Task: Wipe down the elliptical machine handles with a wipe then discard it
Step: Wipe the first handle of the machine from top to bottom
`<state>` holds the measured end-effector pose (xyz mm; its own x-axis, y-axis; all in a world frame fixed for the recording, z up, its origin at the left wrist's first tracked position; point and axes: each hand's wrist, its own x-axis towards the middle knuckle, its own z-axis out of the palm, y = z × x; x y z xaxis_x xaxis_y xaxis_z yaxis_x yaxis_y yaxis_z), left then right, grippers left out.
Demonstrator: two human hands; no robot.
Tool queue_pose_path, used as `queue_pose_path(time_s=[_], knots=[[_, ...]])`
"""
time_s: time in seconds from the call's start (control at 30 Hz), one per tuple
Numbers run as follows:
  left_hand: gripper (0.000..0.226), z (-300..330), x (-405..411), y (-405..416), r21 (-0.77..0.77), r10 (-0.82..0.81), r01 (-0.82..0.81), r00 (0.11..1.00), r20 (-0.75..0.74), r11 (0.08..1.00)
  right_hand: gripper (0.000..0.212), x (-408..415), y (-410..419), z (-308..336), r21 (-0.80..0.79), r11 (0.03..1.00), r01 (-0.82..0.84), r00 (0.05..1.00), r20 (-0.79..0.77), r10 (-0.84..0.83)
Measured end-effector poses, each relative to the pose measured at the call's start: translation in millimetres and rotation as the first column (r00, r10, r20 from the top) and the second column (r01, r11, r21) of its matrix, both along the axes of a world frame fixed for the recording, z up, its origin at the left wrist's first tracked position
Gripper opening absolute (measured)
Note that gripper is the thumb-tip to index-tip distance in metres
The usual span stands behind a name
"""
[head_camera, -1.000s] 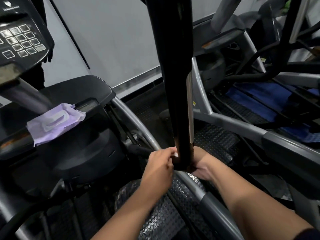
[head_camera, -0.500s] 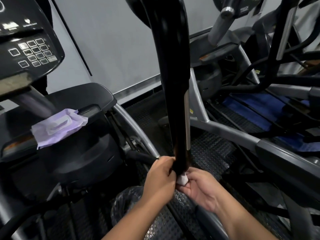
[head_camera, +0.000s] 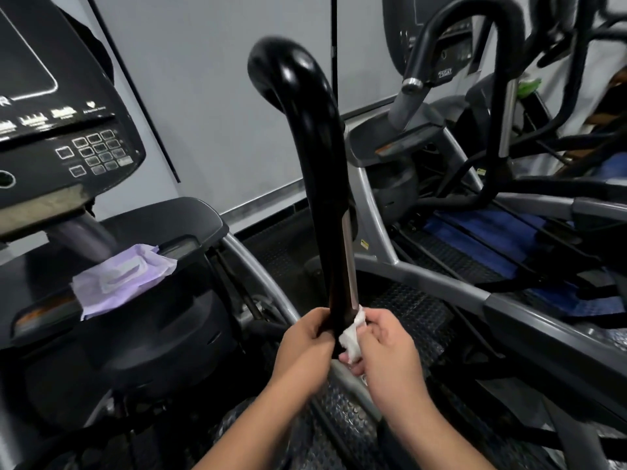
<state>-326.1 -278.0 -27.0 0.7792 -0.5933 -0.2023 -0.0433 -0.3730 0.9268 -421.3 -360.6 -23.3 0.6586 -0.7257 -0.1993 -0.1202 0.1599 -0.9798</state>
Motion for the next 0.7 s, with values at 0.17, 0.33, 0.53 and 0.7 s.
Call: queue_pose_path(time_s=[0.17,0.33,0.53,0.7], knots=[[0.038,30.2,-3.7,3.2,-0.094,0.080,-0.082,0.996,-0.030,0.992,0.025,4.0,-4.7,18.3,-0.294,0.956,-0.008,0.998,-0.066,-0.012],[0.039,50.3,-1.3,4.6,-0.159,0.105,-0.099,0.994,0.027,0.982,0.017,23.1,-10.0,57.4,-0.392,0.912,0.122,0.985,0.163,-0.061],[0.023,54.5,-2.0,5.4,-0.163,0.089,-0.075,0.993,0.083,0.984,0.020,8.6,-5.0,23.5,-0.524,0.847,0.087,0.996,0.053,-0.070],[0.028,57.5,-1.6,8.5,-0.098,0.043,-0.032,0.992,0.115,0.995,0.016,26.7,-12.8,52.2,-0.662,0.739,0.127,0.989,0.145,-0.040]])
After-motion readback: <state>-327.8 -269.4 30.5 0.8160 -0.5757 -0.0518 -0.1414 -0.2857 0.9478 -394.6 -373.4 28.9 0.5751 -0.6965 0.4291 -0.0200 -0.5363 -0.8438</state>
